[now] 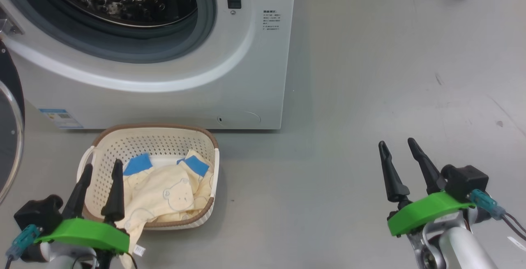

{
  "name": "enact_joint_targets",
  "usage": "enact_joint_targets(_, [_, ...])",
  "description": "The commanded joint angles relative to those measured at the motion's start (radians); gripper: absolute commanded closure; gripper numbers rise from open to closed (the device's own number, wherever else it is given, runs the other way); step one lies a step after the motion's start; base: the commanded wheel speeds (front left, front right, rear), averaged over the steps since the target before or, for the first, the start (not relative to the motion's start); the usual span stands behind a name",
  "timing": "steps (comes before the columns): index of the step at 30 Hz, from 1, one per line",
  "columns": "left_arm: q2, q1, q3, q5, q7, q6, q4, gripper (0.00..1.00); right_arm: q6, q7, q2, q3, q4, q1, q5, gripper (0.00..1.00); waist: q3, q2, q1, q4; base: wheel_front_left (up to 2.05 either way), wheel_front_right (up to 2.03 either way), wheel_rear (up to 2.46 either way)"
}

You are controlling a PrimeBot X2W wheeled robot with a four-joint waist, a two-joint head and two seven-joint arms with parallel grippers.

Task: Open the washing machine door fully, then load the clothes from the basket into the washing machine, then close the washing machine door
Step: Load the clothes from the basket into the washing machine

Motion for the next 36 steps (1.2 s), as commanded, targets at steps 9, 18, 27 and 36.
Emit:
enact_joint_targets(9, [0.029, -0.043, 0.021, 0.006, -0.011, -0.003, -0.02, 0.0, 0.0, -0.007, -0.002, 0.026, -0.04, -0.035, -0.01, 0.0, 0.042, 0.0, 0.0, -0.007, 0.0, 0.0, 0.0])
enact_joint_targets(18, [0.074, -0.122, -0.078, -0.044, 0.013, -0.003, 0.097, 0.0, 0.0, -0.007, -0.002, 0.035, -0.051, -0.063, -0.017, 0.0, 0.167, 0.0, 0.0, -0.038, 0.0, 0.0, 0.0])
enact_joint_targets(27, [0.151, -0.324, -0.262, -0.114, 0.119, -0.003, 0.272, 0.0, 0.0, -0.007, -0.002, 0.032, -0.086, -0.105, -0.025, 0.0, 0.363, 0.0, 0.0, -0.067, 0.0, 0.0, 0.0])
enact_joint_targets(36, [0.234, -0.536, -0.474, -0.17, 0.22, -0.003, 0.416, 0.0, 0.0, -0.007, -0.002, 0.031, -0.128, -0.152, -0.028, 0.0, 0.526, 0.0, 0.0, -0.103, 0.0, 0.0, 0.0])
